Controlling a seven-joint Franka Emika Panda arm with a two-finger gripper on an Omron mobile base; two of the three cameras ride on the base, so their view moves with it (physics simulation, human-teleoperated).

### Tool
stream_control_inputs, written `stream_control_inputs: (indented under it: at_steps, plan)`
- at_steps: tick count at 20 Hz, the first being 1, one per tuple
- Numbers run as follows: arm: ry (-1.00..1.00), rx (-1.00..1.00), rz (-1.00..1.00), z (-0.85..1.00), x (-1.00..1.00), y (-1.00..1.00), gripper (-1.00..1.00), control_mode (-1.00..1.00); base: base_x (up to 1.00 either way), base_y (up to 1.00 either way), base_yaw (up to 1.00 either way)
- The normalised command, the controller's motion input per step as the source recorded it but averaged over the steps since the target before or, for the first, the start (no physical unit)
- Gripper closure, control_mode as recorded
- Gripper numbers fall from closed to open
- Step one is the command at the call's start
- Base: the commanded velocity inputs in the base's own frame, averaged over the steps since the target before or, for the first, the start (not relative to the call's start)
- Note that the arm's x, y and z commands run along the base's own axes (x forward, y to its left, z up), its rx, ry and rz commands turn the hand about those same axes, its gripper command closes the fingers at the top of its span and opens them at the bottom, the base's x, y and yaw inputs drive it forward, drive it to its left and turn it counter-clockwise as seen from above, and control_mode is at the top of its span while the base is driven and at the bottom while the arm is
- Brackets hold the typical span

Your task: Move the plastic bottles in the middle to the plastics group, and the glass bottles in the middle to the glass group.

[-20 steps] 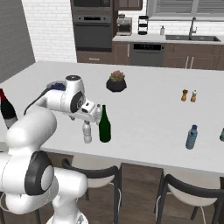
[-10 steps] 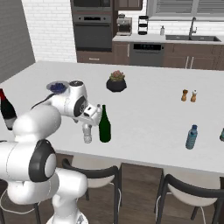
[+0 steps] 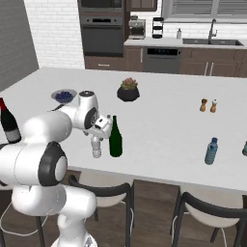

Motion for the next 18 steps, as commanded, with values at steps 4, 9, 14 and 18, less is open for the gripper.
stream_control_inputs:
  at_steps: [4, 9, 14, 18]
  plan:
    - [0.00, 0.00, 0.00, -0.12, 0.12, 0.00, -1.00, -1.00, 0.00, 0.00, 0.00]
    - [0.00, 0.00, 0.00, -0.17, 0.12, 0.00, -1.00, -1.00, 0.00, 0.00, 0.00]
    - [0.00, 0.00, 0.00, -0.05, 0.03, 0.00, -1.00, -1.00, 0.00, 0.00, 0.00]
    - [0.00, 0.00, 0.00, 0.00, 0.00, 0.00, -1.00, -1.00, 0.00, 0.00, 0.00]
